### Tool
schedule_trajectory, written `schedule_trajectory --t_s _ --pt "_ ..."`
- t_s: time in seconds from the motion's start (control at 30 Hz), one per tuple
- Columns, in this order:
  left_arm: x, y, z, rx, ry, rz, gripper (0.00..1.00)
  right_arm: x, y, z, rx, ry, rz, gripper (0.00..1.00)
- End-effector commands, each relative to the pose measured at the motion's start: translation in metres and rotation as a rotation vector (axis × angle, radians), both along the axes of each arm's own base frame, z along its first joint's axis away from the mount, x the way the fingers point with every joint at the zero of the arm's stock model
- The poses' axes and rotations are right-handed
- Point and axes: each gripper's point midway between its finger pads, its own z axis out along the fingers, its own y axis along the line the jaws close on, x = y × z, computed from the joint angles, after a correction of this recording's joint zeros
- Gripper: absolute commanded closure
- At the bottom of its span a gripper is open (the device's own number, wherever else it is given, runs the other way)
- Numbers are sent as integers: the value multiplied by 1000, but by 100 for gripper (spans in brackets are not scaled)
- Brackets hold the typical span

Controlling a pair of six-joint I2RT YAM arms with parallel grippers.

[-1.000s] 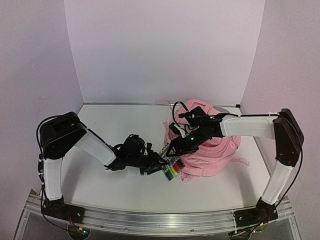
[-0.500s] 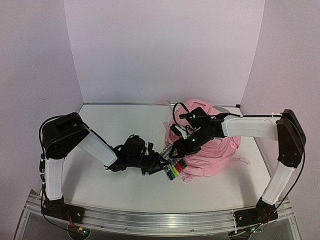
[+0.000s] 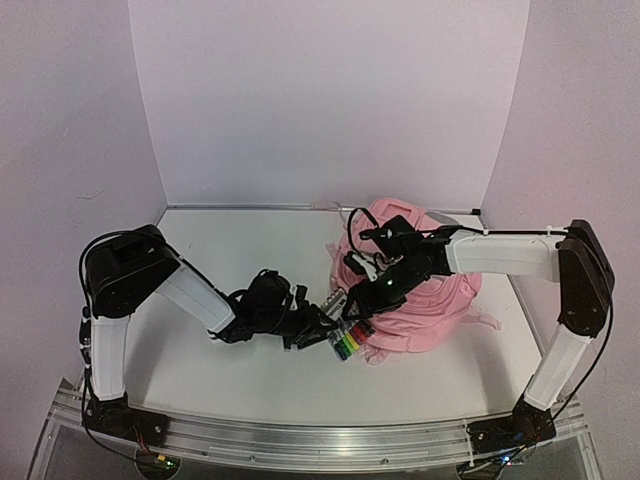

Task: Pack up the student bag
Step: Pick up the stationery from the center of the board.

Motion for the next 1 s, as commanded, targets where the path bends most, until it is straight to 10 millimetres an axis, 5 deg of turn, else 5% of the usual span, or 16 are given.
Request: schedule_trajectory --t_s 0.0,0.3,0.47,0.8,0.97 --pt "3 11 -34 97 29 18 59 -6 -7 -18 -40 52 -21 36" --pt "5 6 -32 72 15 9 60 -13 10 -31 12 158 -6 51" --pt "3 11 -38 78 31 26 61 16 -6 -15 -56 -2 -82 32" --pt "-1 15 -43 84 50 22 62 31 -7 30 -11 -96 -106 35" --pt "1 12 -43 83 48 16 62 22 -15 11 -55 -64 -91 36"
